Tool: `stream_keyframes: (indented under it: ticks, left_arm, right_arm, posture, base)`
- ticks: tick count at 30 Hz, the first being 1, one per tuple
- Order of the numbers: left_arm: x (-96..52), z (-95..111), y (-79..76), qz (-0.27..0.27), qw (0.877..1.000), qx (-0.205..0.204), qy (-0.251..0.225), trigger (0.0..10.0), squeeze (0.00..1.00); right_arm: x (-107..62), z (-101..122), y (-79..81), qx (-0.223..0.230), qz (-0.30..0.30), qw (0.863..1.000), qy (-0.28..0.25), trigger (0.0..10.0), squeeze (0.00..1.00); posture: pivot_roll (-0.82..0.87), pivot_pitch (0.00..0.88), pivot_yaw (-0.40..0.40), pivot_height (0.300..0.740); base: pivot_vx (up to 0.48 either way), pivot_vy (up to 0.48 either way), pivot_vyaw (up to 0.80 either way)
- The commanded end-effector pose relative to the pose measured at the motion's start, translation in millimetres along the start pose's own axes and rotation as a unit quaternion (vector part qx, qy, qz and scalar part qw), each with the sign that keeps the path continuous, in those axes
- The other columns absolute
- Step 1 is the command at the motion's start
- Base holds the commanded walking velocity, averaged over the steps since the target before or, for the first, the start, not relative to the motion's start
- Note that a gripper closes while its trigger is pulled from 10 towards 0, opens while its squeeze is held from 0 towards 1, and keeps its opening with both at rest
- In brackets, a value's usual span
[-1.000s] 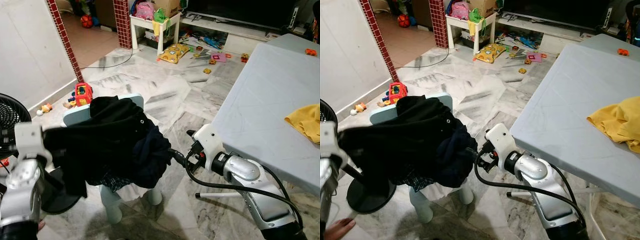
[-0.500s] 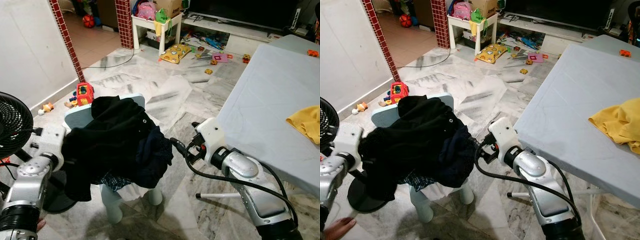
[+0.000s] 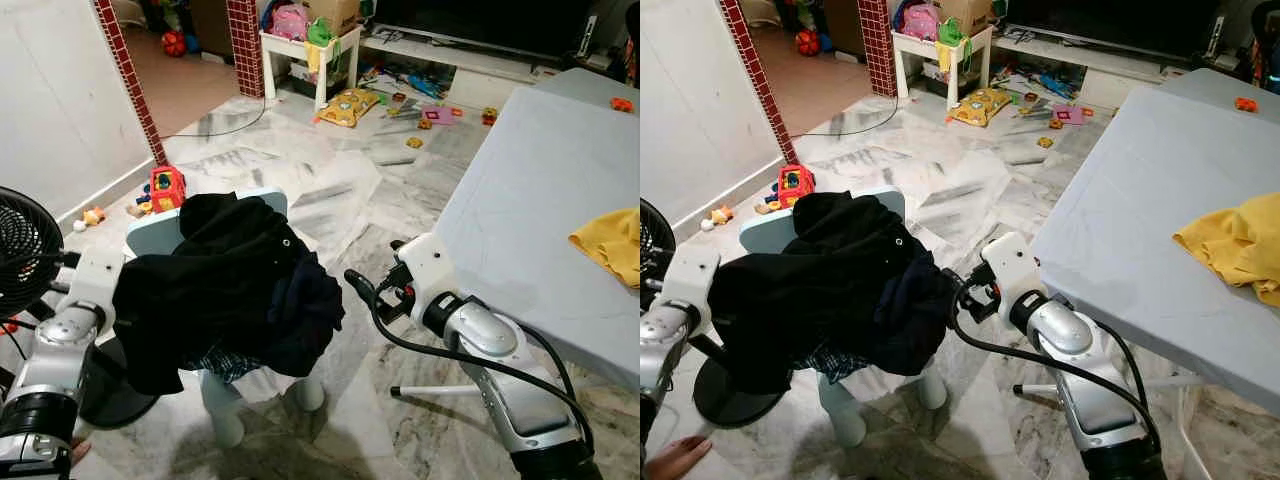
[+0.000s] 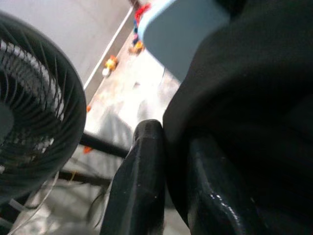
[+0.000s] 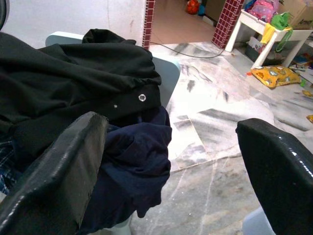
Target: Hang hanger
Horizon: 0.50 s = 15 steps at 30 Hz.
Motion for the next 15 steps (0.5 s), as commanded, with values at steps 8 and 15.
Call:
stream_keyframes:
  ticks: [8, 15]
  left_arm:
    - [-4.5, -15, -17.7, -0.026, 1.0, -0.007, 0.001, 10.0, 1.0]
    - [-12.1, -32, -39.3, -0.062, 0.997, -0.03, 0.018, 10.0, 1.0]
  right_arm:
    - [-1.7, 0, 0.0, 0.0, -0.006, 1.0, 0.0, 10.0, 0.0]
    - [-0.6, 1, 0.6, -0.003, -0.003, 1.0, -0.002, 10.0, 0.0]
  posture:
    - [-0.08, 0.079, -0.017, 0.74]
    - [-0.08, 0.078, -0.018, 0.74]
  base:
    - [0.0, 0.0, 0.0]
    - [0.0, 0.0, 0.0]
Point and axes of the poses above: a point about 5 cm out from each wrist's last joint towards the gripper, its own x axis pointing out of the wrist towards the gripper, its own z axis along the axis of the wrist's last joint, y = z × x, the point moved 1 cm from there along x, pointing out of the wrist towards the gripper, and after that the axes turned 15 degrees about -x, right-handed, at the moved point
